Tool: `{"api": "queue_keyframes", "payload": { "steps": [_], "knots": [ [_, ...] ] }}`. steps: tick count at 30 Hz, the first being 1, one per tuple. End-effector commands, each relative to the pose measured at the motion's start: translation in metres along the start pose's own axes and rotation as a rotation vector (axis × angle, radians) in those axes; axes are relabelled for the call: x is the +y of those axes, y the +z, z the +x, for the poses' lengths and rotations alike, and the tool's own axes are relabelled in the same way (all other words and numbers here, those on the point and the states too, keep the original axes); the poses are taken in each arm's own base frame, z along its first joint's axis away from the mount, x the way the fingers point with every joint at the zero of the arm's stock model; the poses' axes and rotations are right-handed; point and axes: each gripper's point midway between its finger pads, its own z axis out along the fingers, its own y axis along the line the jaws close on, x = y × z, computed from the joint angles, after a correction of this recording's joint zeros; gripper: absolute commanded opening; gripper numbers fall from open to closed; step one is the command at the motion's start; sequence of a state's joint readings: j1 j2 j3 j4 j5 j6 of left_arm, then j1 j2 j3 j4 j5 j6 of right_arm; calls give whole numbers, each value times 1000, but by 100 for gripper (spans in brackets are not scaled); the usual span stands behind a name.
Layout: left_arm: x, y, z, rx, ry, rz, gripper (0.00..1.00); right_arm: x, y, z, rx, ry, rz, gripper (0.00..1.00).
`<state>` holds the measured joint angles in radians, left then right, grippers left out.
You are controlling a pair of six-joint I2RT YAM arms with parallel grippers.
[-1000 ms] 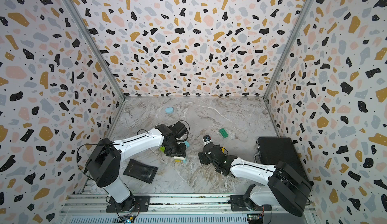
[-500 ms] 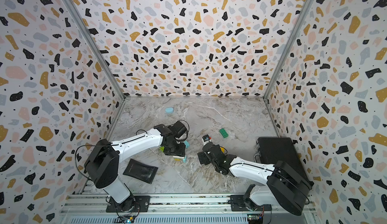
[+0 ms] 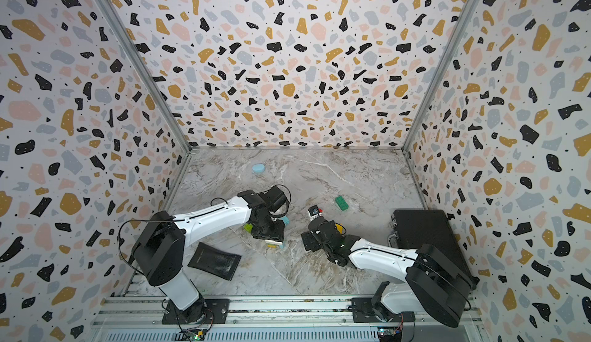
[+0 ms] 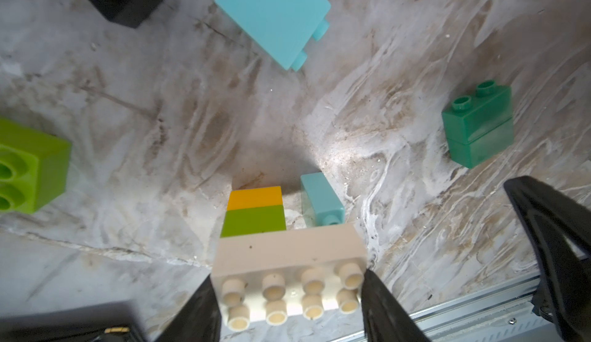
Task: Assemble the letter h with lego
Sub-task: Assemble the lego brick with the lego brick.
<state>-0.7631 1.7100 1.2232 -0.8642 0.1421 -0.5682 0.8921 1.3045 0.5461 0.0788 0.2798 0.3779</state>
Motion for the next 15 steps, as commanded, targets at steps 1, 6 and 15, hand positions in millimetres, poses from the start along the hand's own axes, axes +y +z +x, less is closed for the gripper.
{"api": "queue_keyframes", "payload": {
  "steps": [1, 6, 15],
  "knots": [
    [5, 1, 1, 18, 12, -48, 20, 2, -2, -11, -14, 7, -3, 91],
    [6, 3, -1, 21, 9, -57, 19, 3, -2, -11, -13, 6, -5, 90],
    [15, 7, 0, 42, 12, -113, 16, 3, -1, -11, -12, 6, -7, 90]
  ]
}}
